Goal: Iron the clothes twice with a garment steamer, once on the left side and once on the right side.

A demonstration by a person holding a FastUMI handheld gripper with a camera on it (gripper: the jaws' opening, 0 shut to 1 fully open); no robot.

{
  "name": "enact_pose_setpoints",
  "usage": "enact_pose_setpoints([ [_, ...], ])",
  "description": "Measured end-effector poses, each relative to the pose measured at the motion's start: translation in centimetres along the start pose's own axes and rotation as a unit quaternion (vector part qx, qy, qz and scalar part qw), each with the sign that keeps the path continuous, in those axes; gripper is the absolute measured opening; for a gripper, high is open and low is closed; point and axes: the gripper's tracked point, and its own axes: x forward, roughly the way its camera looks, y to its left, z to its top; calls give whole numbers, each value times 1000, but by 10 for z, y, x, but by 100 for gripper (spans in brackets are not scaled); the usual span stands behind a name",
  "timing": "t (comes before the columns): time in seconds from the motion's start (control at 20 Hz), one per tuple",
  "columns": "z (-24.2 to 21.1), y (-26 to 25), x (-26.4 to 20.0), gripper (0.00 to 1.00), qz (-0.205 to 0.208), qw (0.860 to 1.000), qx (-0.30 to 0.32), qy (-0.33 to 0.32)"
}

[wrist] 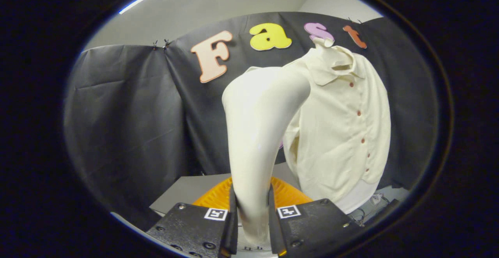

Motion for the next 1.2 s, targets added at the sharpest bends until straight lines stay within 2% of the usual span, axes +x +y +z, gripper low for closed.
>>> enact_pose_setpoints([
  [0.1,14,-28,3,32,-19,1000,4,-17],
  [0.3,34,-94,20,32,-83,996,-7,-36],
  [0.55,40,-143,49,32,-118,991,42,-44],
  [0.9,17,-135,93,34,-116,992,32,-22],
  [1.2,-4,-133,103,35,-127,992,20,-11],
])
